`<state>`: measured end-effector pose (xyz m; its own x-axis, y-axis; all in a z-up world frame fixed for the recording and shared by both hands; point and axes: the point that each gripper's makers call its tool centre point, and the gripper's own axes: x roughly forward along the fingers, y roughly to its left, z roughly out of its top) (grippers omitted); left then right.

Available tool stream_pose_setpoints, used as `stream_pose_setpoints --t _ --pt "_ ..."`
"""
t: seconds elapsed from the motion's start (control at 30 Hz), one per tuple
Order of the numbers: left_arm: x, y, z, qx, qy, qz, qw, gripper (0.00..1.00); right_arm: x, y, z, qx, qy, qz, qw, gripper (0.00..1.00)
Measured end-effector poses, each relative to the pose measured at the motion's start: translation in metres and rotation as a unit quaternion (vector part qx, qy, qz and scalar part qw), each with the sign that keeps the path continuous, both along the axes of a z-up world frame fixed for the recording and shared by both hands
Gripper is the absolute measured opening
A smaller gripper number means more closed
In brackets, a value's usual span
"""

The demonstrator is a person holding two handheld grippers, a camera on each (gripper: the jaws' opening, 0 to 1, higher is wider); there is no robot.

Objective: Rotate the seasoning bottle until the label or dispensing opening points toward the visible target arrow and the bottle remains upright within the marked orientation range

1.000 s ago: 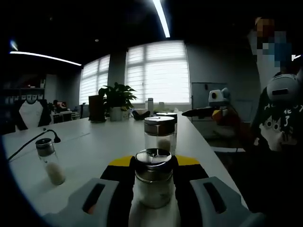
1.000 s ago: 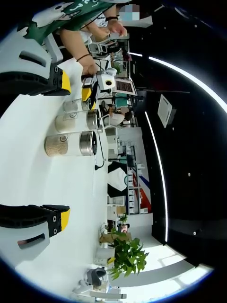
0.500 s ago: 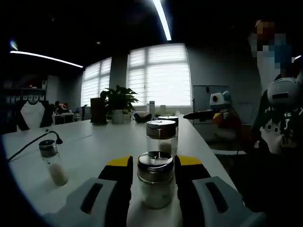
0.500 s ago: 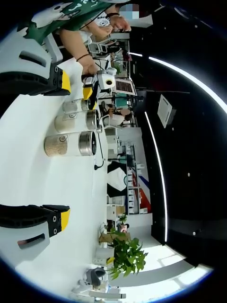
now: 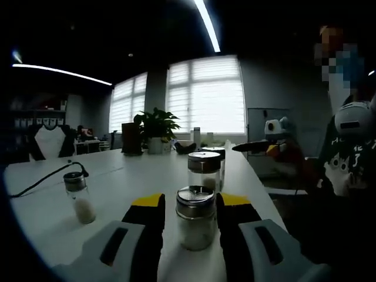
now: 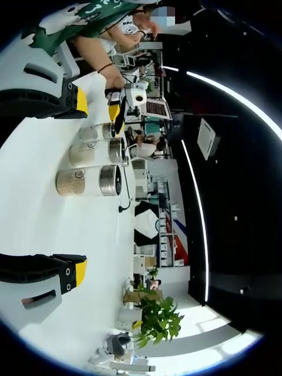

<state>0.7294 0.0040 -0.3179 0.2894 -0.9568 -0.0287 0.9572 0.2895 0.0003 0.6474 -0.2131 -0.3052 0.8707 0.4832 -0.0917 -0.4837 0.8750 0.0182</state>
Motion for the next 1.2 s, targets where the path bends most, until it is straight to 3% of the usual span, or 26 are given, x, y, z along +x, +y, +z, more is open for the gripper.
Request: stream_pose_setpoints --t 0.1,0.6,0.83,1.03,1.2 --pt "-0.001 0.003 -0.003 0.019 -0.003 0.017 0.9997 0.37 0.0 0.0 -0.001 0.001 0.0 0.001 1.0 0.98" --pt "-0.011 0.033 0.002 0.032 -0.019 0.105 0.9938 0.39 0.001 0.003 -0.003 0.0 0.004 0.003 1.0 0.98" --pt "-0.011 0.051 0.003 0.039 -0.024 0.173 0.9838 0.45 0.001 0.004 -0.004 -0.001 0.006 0.005 1.0 0.98" --pt "-0.009 0.064 0.007 0.026 -0.021 0.208 0.9775 0.56 0.001 0.004 -0.004 -0.001 0.005 0.005 1.0 0.98" --pt "-0.009 0.075 0.007 0.022 -0.014 0.241 0.9701 0.72 0.002 0.005 -0.005 -0.001 0.006 0.005 1.0 0.98"
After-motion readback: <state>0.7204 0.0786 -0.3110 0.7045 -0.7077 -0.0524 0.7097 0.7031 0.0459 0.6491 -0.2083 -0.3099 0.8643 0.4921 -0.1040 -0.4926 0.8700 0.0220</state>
